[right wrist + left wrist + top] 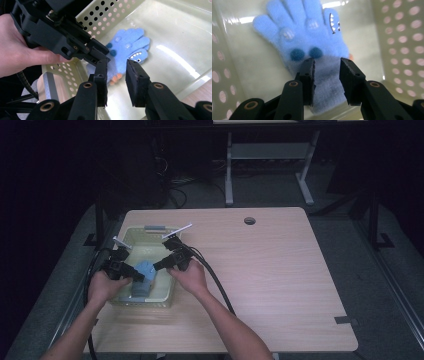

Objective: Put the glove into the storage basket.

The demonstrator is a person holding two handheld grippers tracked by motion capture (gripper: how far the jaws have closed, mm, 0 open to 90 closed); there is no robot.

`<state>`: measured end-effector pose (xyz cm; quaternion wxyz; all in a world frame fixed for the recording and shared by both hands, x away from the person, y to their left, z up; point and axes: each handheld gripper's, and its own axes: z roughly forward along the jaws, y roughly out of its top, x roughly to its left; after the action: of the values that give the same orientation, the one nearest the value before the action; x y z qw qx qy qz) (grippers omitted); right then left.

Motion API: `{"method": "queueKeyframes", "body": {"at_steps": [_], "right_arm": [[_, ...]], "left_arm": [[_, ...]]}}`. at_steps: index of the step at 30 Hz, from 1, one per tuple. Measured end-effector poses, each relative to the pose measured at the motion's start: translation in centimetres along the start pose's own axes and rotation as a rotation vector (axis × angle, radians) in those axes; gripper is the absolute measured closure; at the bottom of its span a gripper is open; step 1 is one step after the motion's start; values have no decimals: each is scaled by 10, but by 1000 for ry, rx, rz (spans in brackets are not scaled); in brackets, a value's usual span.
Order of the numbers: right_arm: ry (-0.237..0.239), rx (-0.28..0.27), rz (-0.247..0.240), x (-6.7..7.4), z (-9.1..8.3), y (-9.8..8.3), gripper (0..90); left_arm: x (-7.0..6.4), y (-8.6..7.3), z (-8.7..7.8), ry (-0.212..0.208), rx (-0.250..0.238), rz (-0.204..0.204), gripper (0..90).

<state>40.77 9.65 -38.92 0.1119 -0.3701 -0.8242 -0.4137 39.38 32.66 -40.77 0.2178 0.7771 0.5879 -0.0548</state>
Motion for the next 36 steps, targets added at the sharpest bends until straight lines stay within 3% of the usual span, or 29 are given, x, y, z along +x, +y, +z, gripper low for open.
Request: {"method": "queueKeyframes", "body": {"at_steps": [7,11,15,20,22,23,26,28,36], "right_arm": [[-4,-13,1,-1,-6,0,704],[-8,-31,0,-2,-12,1,701],[-10,-41,-4,-2,-16,0,701],[12,-77,12,-3,-27,-1,691],[6,-85,6,-3,-32,-2,685],[4,-88,6,-4,-35,-2,680],[2,-106,8,-4,-43,-3,676],[-5,-124,15,-7,-54,-6,654],[-9,-161,24,-18,-83,-16,621]], "left_arm": [[-2,1,-6,-41,-20,10,638],[-2,2,2,-2,47,20,654],[-2,1,2,-21,30,12,632],[-7,2,-11,-78,-70,5,553],[-7,2,-15,-74,-74,21,540],[-8,1,-21,-102,-124,7,537],[-8,0,-27,-121,-140,22,510],[-12,-2,-33,-142,-180,28,489],[-26,-2,-37,-186,-227,56,464]]}}
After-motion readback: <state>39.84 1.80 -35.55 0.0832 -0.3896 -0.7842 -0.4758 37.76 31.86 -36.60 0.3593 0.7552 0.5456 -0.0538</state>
